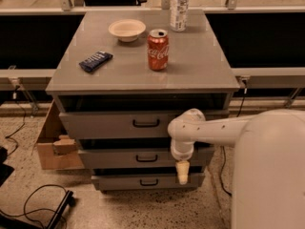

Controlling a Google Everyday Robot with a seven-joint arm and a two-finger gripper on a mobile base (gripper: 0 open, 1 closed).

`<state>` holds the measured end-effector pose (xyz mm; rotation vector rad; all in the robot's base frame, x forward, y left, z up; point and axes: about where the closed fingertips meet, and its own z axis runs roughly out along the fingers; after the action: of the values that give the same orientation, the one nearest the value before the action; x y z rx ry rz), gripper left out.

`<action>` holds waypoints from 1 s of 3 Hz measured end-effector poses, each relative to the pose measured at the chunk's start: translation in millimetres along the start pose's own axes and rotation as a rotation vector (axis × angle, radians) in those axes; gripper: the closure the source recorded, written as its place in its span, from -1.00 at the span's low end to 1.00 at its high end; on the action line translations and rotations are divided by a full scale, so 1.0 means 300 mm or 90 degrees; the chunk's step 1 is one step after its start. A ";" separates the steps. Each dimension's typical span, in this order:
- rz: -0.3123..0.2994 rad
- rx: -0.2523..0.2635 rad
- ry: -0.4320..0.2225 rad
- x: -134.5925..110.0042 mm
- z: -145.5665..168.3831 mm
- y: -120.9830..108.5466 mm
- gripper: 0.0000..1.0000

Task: Open middle drawer

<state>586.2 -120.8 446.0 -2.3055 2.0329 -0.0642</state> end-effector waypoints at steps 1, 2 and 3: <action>-0.001 -0.004 0.008 0.011 0.033 -0.046 -0.65; 0.024 -0.019 -0.005 0.020 0.020 0.016 -0.18; 0.046 -0.026 -0.020 0.019 0.009 0.074 0.44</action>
Offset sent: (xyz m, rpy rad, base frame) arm -0.0469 -0.0329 -0.0030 0.0288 0.0813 -0.1111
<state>565.2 -129.3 441.5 -2.2385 2.1202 0.0175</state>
